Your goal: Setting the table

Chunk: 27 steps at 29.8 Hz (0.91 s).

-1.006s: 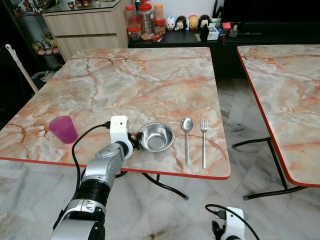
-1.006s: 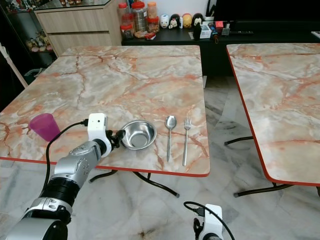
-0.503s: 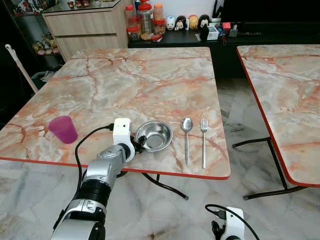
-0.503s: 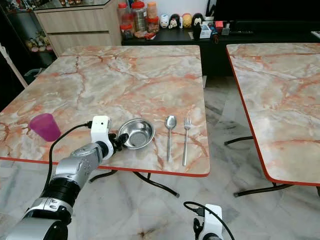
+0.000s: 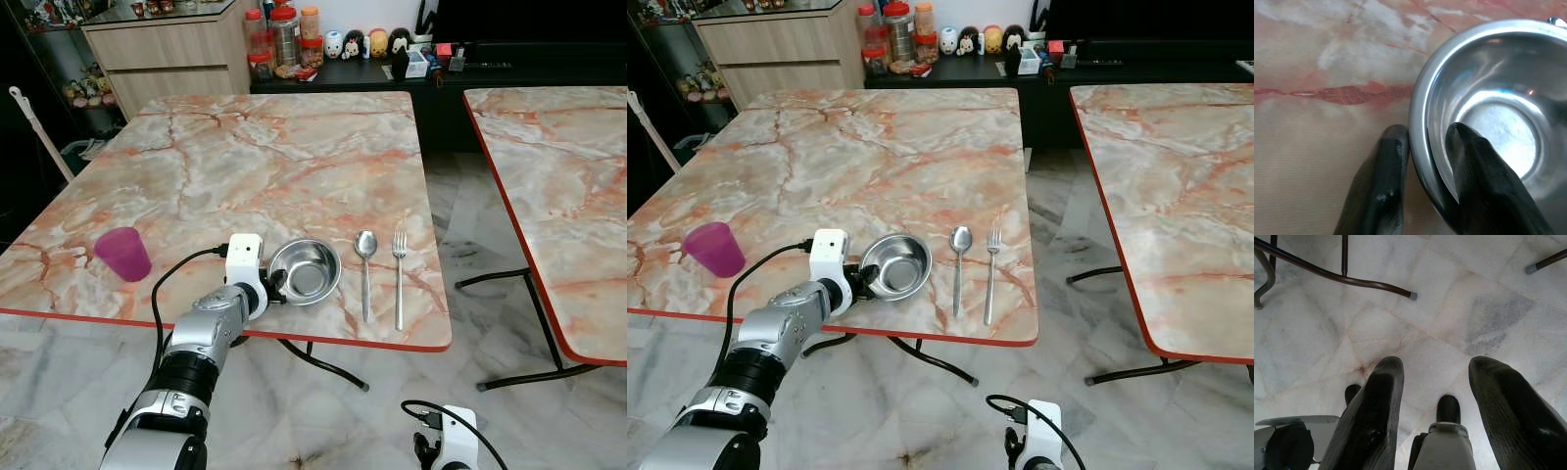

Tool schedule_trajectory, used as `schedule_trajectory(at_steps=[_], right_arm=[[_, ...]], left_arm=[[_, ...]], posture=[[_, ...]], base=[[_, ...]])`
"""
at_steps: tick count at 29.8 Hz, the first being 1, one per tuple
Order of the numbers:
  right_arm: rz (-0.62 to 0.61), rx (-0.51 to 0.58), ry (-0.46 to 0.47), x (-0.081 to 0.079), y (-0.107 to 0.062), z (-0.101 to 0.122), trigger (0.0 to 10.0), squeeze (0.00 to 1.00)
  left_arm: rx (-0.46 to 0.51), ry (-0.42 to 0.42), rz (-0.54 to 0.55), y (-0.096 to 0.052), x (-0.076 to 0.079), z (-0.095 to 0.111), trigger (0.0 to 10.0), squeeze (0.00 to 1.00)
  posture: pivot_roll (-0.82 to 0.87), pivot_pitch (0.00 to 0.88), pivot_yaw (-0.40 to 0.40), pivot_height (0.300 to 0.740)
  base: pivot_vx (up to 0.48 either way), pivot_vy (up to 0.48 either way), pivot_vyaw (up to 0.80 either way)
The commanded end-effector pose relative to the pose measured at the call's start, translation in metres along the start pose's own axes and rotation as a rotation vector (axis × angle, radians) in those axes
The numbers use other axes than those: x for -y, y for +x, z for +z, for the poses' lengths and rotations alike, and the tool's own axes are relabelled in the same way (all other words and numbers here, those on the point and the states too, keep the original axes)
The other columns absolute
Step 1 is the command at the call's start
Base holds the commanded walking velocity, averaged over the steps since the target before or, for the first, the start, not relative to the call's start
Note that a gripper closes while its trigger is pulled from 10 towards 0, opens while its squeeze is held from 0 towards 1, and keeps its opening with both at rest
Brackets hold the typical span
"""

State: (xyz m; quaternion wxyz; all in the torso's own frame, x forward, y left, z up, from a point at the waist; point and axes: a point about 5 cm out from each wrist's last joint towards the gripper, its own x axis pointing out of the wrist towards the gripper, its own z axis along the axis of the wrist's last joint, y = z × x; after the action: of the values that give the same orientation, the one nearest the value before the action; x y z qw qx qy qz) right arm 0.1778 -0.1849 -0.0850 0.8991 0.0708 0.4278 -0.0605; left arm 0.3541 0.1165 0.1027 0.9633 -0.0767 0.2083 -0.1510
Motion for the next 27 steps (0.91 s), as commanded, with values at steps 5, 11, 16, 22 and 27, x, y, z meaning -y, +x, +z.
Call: schedule_trajectory(at_steps=[5,11,16,22,27], right_arm=[[0.0,-0.008,0.018,-0.003,0.0,-0.001,10.0,0.0],[0.001,-0.009,0.017,-0.004,0.0,-0.001,10.0,0.0],[0.004,-0.007,0.014,-0.004,0.001,0.0,10.0,0.0],[0.017,-0.009,-0.013,-0.004,0.0,-0.001,10.0,0.0],[0.02,-0.018,-0.038,0.0,-0.001,-0.003,10.0,0.0]], left_arm=[[-0.001,0.005,0.019,-0.003,-0.007,0.002,0.0,0.0],[0.001,-0.002,0.019,-0.004,-0.008,0.0,0.0,0.0],[0.019,-0.036,0.019,-0.005,-0.008,-0.003,0.0,0.0],[0.308,-0.208,0.019,-0.021,-0.011,0.015,0.0,0.0],[0.481,-0.291,-0.009,-0.033,-0.002,0.027,10.0,0.0]], posture=[[0.04,0.025,0.098,0.74],[0.04,0.02,0.097,0.74],[0.04,0.012,0.094,0.74],[0.03,0.001,0.079,0.74],[0.04,0.0,0.063,0.74]], base=[[0.0,0.0,0.0],[0.0,0.0,0.0],[0.0,0.0,0.0],[0.0,0.0,0.0],[0.0,0.0,0.0]])
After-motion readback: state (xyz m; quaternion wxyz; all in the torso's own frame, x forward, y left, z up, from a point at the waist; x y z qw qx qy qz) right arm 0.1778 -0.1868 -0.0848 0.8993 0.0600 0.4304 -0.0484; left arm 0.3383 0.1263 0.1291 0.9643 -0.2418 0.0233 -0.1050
